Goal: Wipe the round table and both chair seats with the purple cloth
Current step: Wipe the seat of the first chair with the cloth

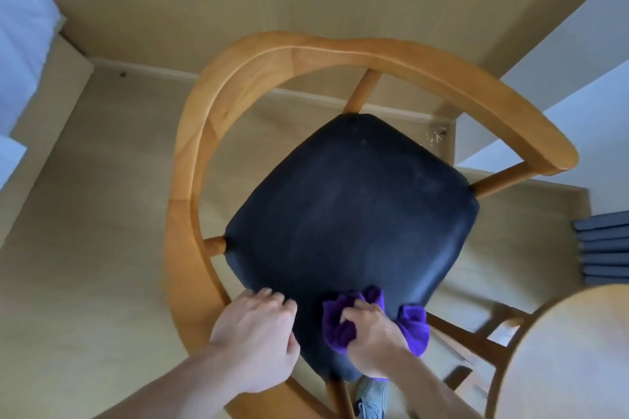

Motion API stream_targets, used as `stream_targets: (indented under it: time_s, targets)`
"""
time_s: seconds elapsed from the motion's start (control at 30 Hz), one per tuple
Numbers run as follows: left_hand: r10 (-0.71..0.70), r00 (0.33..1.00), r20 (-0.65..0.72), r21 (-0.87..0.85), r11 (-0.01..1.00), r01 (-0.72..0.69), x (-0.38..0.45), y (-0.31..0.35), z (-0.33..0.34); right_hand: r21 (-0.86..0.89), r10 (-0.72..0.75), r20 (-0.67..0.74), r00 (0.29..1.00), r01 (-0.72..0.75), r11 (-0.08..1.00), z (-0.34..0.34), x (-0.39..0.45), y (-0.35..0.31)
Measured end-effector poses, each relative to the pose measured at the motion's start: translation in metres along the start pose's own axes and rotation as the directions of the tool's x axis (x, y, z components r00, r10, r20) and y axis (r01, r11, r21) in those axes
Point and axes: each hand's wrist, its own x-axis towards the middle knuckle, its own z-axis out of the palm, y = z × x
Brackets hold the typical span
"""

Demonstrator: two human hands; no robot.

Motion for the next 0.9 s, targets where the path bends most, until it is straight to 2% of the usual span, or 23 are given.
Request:
stream_targets:
  time_s: [0.03, 0.07, 0.1, 0.13, 0.23, 0.3, 0.4, 0.47, 0.57, 0.63, 0.7, 0.77, 0.83, 0.9]
  targets:
    - [-0.009, 1.000, 0.022, -0.001, 1.000, 0.009, 0.015, 0.001, -0.002, 0.021, 0.026, -0.045, 0.999, -0.025, 0.999, -0.011, -0.008, 0.011]
    - [-0.005, 1.000, 0.017, 0.007, 1.000, 0.004, 0.033, 0.003, -0.002, 0.194, 0.130, -0.100, 0.986, -0.109, 0.975, -0.025, -0.014, 0.020]
    - [-0.001, 1.000, -0.010, 0.009, 1.000, 0.001, 0.054, 0.004, -0.001, 0.342, 0.267, -0.190, 0.945, -0.192, 0.920, -0.036, -0.014, 0.034]
    - [-0.012, 0.999, -0.032, -0.007, 1.000, 0.012, 0.076, 0.004, 0.001, 0.510, 0.376, -0.224, 0.899, -0.220, 0.831, -0.055, -0.018, 0.043]
    - [-0.108, 0.992, 0.059, -0.089, 0.990, 0.113, 0.139, -0.001, 0.006, 0.737, 0.506, -0.350, 0.788, -0.102, 0.668, -0.107, -0.019, 0.068]
    - [-0.157, 0.979, 0.130, -0.066, 0.984, 0.166, 0.169, -0.008, 0.018, 0.753, 0.536, -0.422, 0.732, -0.047, 0.656, -0.140, -0.010, 0.078]
    - [-0.211, 0.960, 0.186, -0.006, 0.976, 0.216, 0.185, -0.014, 0.041, 0.676, 0.525, -0.507, 0.683, -0.063, 0.734, -0.176, 0.026, 0.078]
    - [-0.221, 0.960, 0.173, 0.025, 0.975, 0.220, 0.186, -0.016, 0.049, 0.624, 0.511, -0.512, 0.691, -0.110, 0.773, -0.186, 0.064, 0.072]
    - [-0.225, 0.960, 0.164, 0.025, 0.974, 0.224, 0.186, -0.019, 0.053, 0.456, 0.451, -0.391, 0.802, -0.257, 0.852, -0.162, 0.116, 0.048]
    - [-0.225, 0.962, 0.156, 0.035, 0.974, 0.222, 0.187, -0.019, 0.053, 0.179, 0.396, -0.341, 0.853, -0.355, 0.918, -0.124, 0.130, 0.033]
    - [-0.220, 0.963, 0.155, 0.046, 0.975, 0.215, 0.186, -0.019, 0.052, -0.053, 0.308, -0.384, 0.871, -0.353, 0.934, -0.087, 0.121, 0.028]
    - [-0.220, 0.963, 0.155, 0.050, 0.975, 0.215, 0.186, -0.017, 0.049, -0.192, 0.211, -0.415, 0.885, -0.312, 0.931, -0.057, 0.098, 0.031]
    - [-0.225, 0.961, 0.158, 0.052, 0.974, 0.220, 0.187, -0.014, 0.046, -0.237, 0.157, -0.414, 0.897, -0.273, 0.932, -0.033, 0.069, 0.033]
    - [-0.230, 0.959, 0.165, 0.049, 0.973, 0.225, 0.187, -0.013, 0.043, -0.211, 0.163, -0.384, 0.909, -0.258, 0.943, -0.014, 0.039, 0.028]
